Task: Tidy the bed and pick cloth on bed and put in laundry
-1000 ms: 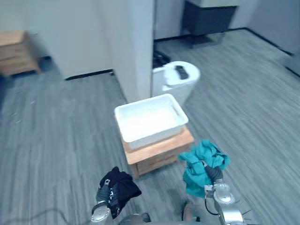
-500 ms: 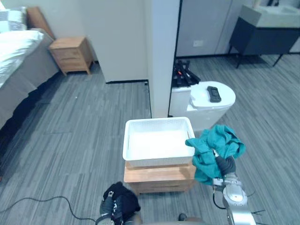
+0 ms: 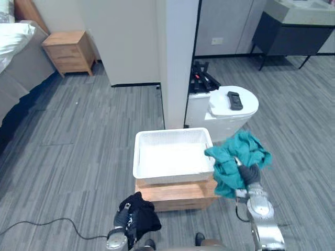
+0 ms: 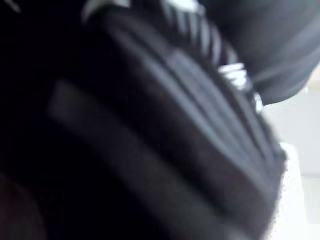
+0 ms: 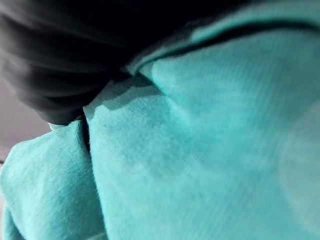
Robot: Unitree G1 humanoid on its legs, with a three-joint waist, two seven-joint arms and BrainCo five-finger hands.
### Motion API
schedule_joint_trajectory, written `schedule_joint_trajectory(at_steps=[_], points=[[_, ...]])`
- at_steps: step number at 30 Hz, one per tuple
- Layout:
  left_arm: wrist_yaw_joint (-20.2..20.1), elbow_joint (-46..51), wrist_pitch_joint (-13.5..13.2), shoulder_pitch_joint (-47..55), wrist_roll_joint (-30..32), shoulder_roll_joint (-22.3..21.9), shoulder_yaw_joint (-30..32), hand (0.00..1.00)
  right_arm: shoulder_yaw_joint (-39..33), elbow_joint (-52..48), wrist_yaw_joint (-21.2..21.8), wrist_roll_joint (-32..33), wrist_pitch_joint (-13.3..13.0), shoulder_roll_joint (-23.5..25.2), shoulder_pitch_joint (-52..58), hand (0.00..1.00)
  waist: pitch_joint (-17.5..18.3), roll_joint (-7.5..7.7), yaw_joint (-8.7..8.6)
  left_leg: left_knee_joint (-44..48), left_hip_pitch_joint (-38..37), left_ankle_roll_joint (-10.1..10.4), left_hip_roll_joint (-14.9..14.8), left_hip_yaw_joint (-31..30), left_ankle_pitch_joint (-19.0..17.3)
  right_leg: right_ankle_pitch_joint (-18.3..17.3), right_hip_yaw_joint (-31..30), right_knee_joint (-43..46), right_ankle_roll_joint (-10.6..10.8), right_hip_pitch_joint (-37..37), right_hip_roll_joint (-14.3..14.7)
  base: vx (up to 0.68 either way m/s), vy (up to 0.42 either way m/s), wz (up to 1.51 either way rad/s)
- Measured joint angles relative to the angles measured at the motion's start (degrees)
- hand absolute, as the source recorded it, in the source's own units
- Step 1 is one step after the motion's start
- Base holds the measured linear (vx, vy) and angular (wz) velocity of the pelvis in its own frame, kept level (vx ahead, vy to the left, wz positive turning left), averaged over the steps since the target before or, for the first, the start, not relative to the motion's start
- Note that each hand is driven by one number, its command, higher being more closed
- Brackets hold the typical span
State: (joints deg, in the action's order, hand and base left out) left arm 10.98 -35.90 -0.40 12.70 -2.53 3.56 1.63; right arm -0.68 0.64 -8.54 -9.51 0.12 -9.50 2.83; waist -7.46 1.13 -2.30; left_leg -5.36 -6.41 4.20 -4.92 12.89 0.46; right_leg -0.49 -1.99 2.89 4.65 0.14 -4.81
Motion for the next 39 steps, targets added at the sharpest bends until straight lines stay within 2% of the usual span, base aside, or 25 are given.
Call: schedule_joint_trajectory(at_steps=[3, 6, 10, 12, 16, 17, 20, 23, 27, 30, 31, 33, 34, 36, 39], points=[[-0.36, -0.80, 0.01, -0.13, 0.01, 0.90, -0.91, 1.00, 3.81, 0.32, 0.65, -0.13, -1.24, -2.57, -5.67, 1.00, -0.32, 0.45, 0.14, -0.31, 1.47, -0.32, 0.25, 0.95, 0.61, 1.48, -0.72, -1.12, 0.31, -1.31, -0.18, -0.14, 0.009, -0.18], [-0.82, -0.77, -0.05, -0.82, -0.10, 1.15, -2.13, 1.00, 6.59, 4.32, 1.41, -0.23, -2.09, -6.08, -14.42, 1.00, -1.39, 0.27, 0.20, -0.41, 3.83, -0.82, 1.10, 0.82, 1.31, 3.28, -0.99, -2.41, 0.83, -2.90, -1.09, -0.09, 0.028, 0.02], [-0.86, 0.26, -0.89, -3.99, -0.67, 1.10, -3.50, 1.00, 7.53, 12.07, 1.39, -0.58, -1.93, -11.43, -25.98, 1.00, -4.76, -1.20, 0.65, -0.48, 8.54, -1.97, 2.46, -2.04, 3.37, 5.04, 1.21, -3.11, 1.35, -5.73, -2.50, -0.10, 0.045, 0.36], [-0.88, 2.65, -1.57, -4.37, -1.70, 1.06, -3.90, 1.00, 8.43, 16.51, 1.33, -0.88, -1.50, -13.84, -31.80, 1.00, -6.36, -1.95, 1.85, -0.50, 10.87, -2.39, 2.80, -3.33, 4.86, 5.99, 2.47, -3.41, 1.36, -7.62, -3.03, -0.04, 0.035, 0.35], [-0.85, 5.49, -2.86, -4.55, -3.69, 1.24, -3.91, 1.00, 11.07, 22.72, 1.31, -1.86, -1.30, -15.52, -40.16, 1.00, -9.04, -3.20, 3.19, -0.49, 13.87, -2.62, 3.06, -5.72, 6.32, 6.64, 4.87, -3.47, 1.27, -9.26, -3.31, -0.04, 0.034, 0.35], [-0.85, 6.44, -3.21, -4.88, -4.14, 1.24, -4.04, 1.00, 11.62, 24.42, 1.30, -2.01, -1.30, -16.21, -42.51, 0.00, -9.79, -3.82, 3.21, -0.49, 15.28, -2.61, 3.16, -6.98, 6.90, 6.89, 6.06, -3.50, 1.21, -9.90, -3.32, -0.04, 0.025, 0.53], [-0.84, 10.00, -4.20, -4.94, -5.07, 1.26, -4.59, 1.00, 12.45, 31.95, 1.29, -2.39, -1.30, -17.58, -49.02, 0.00, -12.39, -5.43, 3.62, -0.51, 17.91, -2.45, 3.27, -9.85, 8.09, 7.51, 8.75, -3.82, 0.77, -10.90, -3.32, -0.06, 0.029, 0.46], [-0.74, 13.93, -4.52, -5.22, -5.81, 1.33, -6.01, 1.00, 12.21, 39.42, 1.19, -3.16, -0.98, -20.40, -52.54, 0.00, -13.74, -6.90, 5.06, -0.51, 19.67, -2.58, 3.35, -11.47, 8.98, 7.86, 10.69, -4.01, 0.71, -11.48, -3.26, -0.05, 0.011, 0.37], [-0.01, 22.30, -4.63, -4.70, -5.83, 1.44, -6.54, 1.00, 8.86, 42.32, 0.76, -6.15, 0.79, -20.65, -52.06, 0.00, -13.82, -7.08, 4.90, -0.52, 19.79, -2.79, 3.54, -12.48, 9.80, 7.87, 11.72, -3.85, 0.71, -10.99, -3.35, -0.01, -0.004, 0.16], [0.48, 30.03, -5.27, -4.74, -5.88, 1.54, -6.50, 1.00, 4.38, 37.47, -1.63, -11.08, 1.55, -20.54, -46.45, 0.00, -13.79, -7.07, 4.75, -0.54, 17.20, -2.63, 3.50, -12.58, 9.46, 7.83, 11.37, -3.86, 0.69, -8.27, -3.29, 0.00, -0.005, 0.05], [0.58, 33.15, -5.74, -4.79, -5.90, 1.95, -6.08, 1.00, 3.12, 33.20, -2.55, -13.85, 1.62, -20.19, -42.55, 0.00, -13.68, -6.91, 4.59, -0.55, 16.13, -3.28, 3.46, -12.43, 8.91, 7.41, 11.20, -3.85, 0.44, -7.32, -3.25, 0.00, 0.000, 0.00], [1.15, 36.82, -6.57, -4.92, -5.91, 2.77, -4.97, 1.00, 2.52, 27.89, -3.48, -17.95, 1.69, -19.41, -37.65, 0.00, -13.33, -6.50, 4.21, -0.56, 15.23, -3.31, 3.38, -11.68, 8.78, 6.63, 10.59, -3.85, 0.65, -6.69, -3.25, 0.00, -0.012, -0.13], [1.72, 39.47, -6.89, -4.96, -5.92, 3.33, -3.42, 1.00, 2.27, 24.75, -3.71, -20.24, 1.76, -18.16, -34.16, 0.00, -13.05, -6.07, 3.34, -0.57, 14.39, -3.35, 3.25, -11.04, 8.74, 6.16, 10.03, -3.88, 1.00, -6.12, -3.17, 0.00, -0.026, -0.26], [1.93, 42.22, -7.07, -4.99, -5.91, 4.57, -1.19, 1.00, 1.34, 20.49, -3.71, -24.70, 2.52, -16.20, -27.81, 0.00, -11.63, -5.12, 2.54, -0.58, 13.12, -3.32, 3.01, -9.58, 8.28, 5.94, 9.33, -4.36, 1.33, -5.27, -3.04, 0.01, -0.029, -0.29], [2.97, 44.47, -7.10, -6.23, -5.89, 4.93, 2.08, 1.00, -4.90, 13.03, -3.72, -28.16, 3.03, -12.76, -15.76, 0.00, -7.74, -3.25, 0.87, -0.58, 11.04, -3.27, 2.86, -7.12, 7.20, 6.10, 8.54, -5.55, 1.78, -3.24, -3.23, 0.04, -0.010, -0.17]])
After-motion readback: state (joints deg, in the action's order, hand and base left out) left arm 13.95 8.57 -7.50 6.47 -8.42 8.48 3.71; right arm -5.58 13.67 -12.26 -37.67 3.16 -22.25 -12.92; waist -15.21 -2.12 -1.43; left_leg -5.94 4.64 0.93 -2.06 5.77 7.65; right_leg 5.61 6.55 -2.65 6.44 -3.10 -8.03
